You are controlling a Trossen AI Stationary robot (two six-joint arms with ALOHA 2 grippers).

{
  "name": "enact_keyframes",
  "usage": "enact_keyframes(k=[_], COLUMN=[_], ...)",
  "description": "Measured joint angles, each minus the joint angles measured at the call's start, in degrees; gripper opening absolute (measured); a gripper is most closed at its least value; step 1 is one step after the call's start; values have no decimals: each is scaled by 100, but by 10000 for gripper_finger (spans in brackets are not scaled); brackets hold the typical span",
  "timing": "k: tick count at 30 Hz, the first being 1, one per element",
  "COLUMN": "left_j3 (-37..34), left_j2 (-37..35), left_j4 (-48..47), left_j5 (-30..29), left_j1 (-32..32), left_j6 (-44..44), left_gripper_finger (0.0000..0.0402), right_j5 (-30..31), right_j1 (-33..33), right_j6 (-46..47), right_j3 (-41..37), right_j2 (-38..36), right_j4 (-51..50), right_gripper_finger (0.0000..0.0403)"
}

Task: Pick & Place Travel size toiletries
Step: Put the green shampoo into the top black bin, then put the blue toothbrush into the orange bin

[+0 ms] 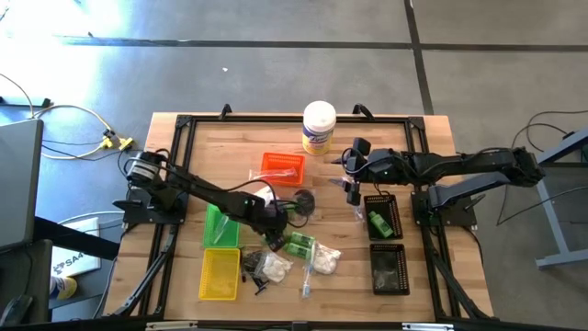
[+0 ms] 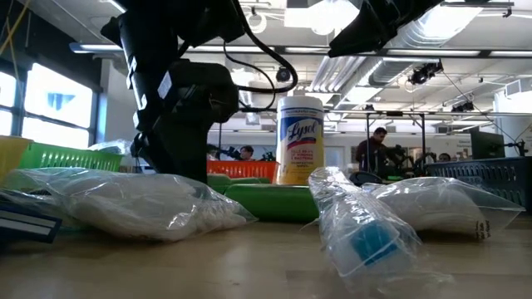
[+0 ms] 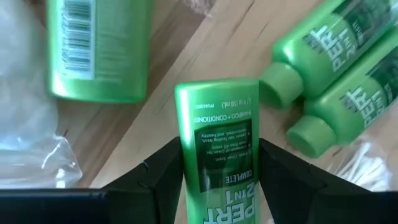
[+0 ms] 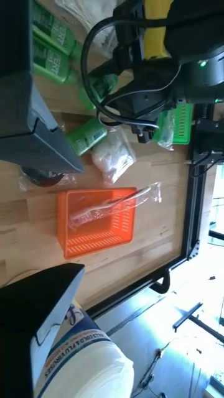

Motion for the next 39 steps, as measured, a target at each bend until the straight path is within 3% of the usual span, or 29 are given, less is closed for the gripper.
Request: enact_keyframes(k=[12,19,23,29,35,39], left_j3=[0,3,27,84,83,83], left_j2=[0,-77,-294,-712,-1369,-1893], left_j4=[238,-21,-559,-1013,-1456,-2320], left_j5=[124,316,712,946,2052,1861], left_j1=[-3,82,395,775,1129,1241], left_j6=[-133,128,166,293,558,616], left_gripper_finger=[182,254,278,260,231,215], right_j5=[0,1,2,4,37,37], right_j1=[0,0,0,1,0,-1], right_j6=[25,36,38,36,-50,-154], right_j3=[0,0,0,0,-2,0], right_j2=[0,0,0,0,0,0], right_j4=[-151,-137,-126,-105,-93,-84], right_gripper_finger=[243,243,243,243,243,243])
